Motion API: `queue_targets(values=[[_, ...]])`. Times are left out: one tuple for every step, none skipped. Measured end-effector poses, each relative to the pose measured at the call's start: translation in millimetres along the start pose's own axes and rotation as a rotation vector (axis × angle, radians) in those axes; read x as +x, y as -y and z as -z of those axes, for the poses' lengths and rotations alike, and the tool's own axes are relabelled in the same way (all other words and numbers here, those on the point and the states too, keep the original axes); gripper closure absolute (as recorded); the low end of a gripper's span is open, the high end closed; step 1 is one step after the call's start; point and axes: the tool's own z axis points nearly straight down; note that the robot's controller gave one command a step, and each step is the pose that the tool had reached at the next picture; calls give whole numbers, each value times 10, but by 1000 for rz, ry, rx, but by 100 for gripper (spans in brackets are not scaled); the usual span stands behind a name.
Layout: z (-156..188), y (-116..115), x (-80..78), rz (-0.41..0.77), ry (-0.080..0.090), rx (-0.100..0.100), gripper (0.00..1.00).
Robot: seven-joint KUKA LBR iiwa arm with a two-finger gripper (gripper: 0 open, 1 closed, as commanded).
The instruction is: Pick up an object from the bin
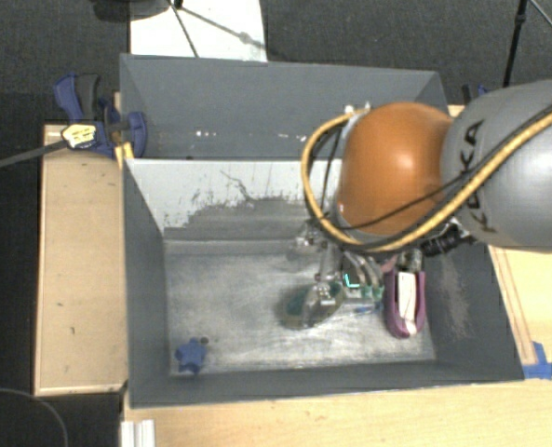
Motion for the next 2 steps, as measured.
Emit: queue_targets(values=[[-951, 259, -64, 125, 1, 1, 0], [-911, 247, -78, 121, 7, 0, 100]])
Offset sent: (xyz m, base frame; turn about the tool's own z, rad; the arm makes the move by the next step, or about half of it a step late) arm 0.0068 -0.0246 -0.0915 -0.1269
